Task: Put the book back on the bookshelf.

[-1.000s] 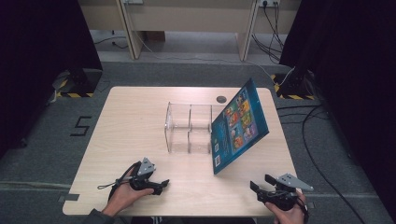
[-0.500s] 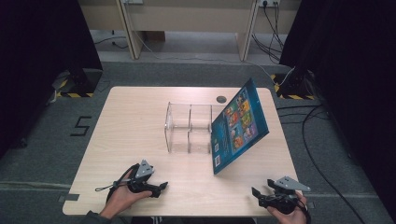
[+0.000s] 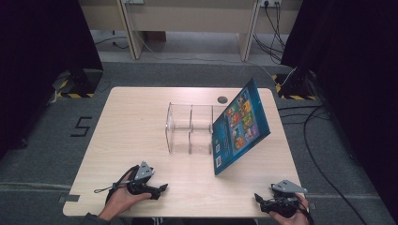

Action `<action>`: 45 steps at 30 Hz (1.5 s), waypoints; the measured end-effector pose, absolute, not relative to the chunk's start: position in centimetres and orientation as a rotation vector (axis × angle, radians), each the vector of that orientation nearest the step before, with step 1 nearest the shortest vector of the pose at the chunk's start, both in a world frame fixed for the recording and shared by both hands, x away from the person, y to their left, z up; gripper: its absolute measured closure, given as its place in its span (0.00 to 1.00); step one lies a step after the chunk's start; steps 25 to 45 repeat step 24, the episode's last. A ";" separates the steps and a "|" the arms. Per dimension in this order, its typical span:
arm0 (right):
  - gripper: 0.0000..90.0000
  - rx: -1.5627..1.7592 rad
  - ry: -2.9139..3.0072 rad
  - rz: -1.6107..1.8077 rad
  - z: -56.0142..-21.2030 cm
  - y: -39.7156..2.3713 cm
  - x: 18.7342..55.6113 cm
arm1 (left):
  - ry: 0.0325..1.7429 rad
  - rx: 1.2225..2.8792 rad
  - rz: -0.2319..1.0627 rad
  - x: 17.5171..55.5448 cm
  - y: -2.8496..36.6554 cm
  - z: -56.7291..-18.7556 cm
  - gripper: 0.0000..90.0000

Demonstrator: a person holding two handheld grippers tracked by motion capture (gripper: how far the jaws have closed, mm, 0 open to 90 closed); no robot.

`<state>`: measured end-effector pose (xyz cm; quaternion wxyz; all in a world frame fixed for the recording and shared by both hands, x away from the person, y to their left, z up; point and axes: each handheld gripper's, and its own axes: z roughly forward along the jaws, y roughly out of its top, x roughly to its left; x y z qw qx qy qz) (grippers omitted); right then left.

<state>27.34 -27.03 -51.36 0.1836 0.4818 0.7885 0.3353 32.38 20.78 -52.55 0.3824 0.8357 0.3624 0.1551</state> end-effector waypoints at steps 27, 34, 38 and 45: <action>0.19 1.289 2.215 0.958 -51.9 -27.3 26.9 | 0.918 2.139 0.389 32.3 20.9 -52.5 0.12; 0.19 1.289 2.215 0.958 -51.9 -27.3 26.9 | 0.918 2.139 0.389 32.3 20.9 -52.5 0.12; 0.19 1.289 2.215 0.958 -51.9 -27.3 26.9 | 0.918 2.139 0.389 32.3 20.9 -52.5 0.12; 0.19 1.289 2.215 0.958 -51.9 -27.3 26.9 | 0.918 2.139 0.389 32.3 20.9 -52.5 0.12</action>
